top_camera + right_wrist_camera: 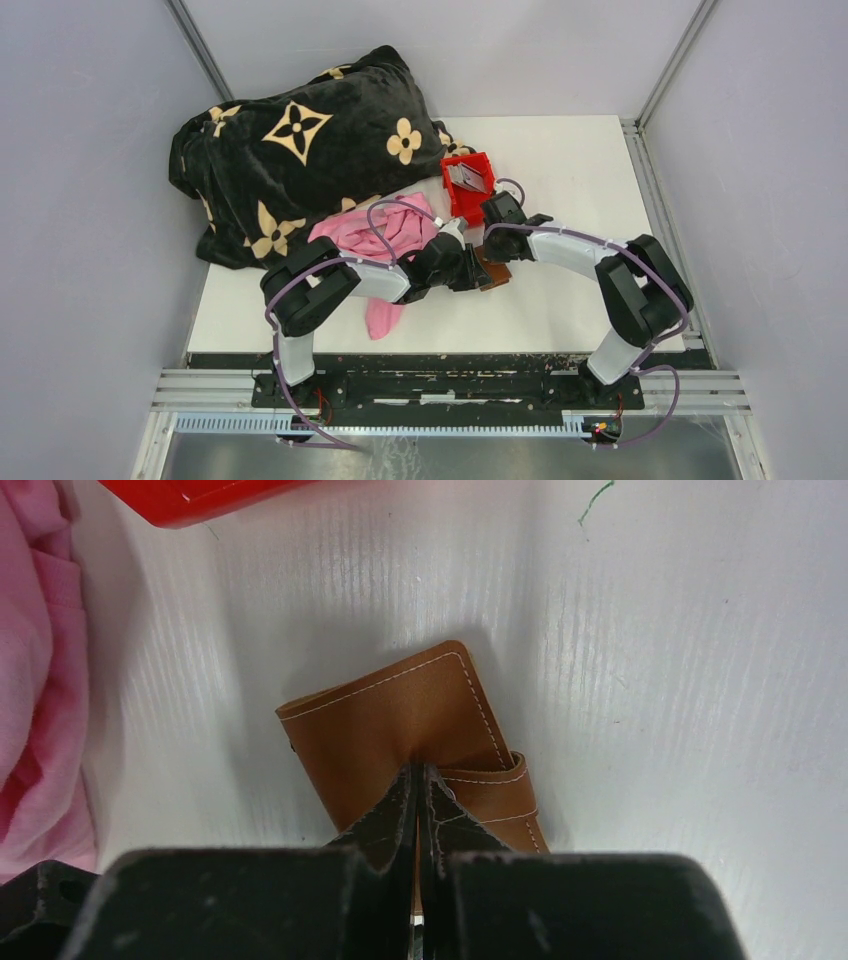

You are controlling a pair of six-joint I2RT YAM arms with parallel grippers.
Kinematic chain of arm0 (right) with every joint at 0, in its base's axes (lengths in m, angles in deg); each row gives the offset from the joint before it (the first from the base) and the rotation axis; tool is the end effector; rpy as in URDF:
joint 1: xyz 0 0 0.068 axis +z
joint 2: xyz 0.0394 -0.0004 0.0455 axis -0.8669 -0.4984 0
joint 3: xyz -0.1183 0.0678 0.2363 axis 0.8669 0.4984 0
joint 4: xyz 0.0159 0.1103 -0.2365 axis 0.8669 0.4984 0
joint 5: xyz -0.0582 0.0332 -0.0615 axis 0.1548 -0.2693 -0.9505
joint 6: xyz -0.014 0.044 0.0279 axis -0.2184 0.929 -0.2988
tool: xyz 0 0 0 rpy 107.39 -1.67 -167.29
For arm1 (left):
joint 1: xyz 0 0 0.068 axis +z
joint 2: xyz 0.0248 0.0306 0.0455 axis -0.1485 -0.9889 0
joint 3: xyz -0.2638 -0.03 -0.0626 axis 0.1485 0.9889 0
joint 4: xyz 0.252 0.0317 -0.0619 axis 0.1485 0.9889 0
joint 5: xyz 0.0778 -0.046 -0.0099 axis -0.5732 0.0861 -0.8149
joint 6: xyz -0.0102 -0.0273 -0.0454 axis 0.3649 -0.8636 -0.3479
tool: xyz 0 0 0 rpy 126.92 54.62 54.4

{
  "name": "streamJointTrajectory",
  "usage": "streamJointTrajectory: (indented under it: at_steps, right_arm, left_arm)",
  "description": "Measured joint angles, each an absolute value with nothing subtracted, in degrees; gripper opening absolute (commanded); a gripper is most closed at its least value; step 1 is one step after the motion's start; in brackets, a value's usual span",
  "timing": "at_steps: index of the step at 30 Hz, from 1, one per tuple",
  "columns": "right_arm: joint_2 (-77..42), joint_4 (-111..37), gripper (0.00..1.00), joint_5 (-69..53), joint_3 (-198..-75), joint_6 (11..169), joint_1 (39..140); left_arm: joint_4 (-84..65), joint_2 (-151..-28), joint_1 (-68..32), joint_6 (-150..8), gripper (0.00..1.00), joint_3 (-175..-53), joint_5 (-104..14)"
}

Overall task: Put the credit cards into the card holder
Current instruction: Close the card holder at the center of the board.

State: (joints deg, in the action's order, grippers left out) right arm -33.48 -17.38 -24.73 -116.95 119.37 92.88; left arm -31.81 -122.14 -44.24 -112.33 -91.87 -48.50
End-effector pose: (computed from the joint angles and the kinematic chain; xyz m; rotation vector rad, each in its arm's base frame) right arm 0.2803 0.1741 0.1659 0.1318 2.6289 0.2171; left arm 0.2241 -0.2998 0.1261 0.0445 2.3948 -1.0767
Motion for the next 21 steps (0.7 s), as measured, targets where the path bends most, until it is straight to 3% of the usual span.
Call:
streamJointTrajectory:
  at_steps: [21]
  right_arm:
    - [-27.42,-35.32,0.01,-23.87,-102.46,131.19,91.11]
  left_arm:
    - [-29.49,-121.66,-44.19,-112.33,0.32,-92.37,-48.69]
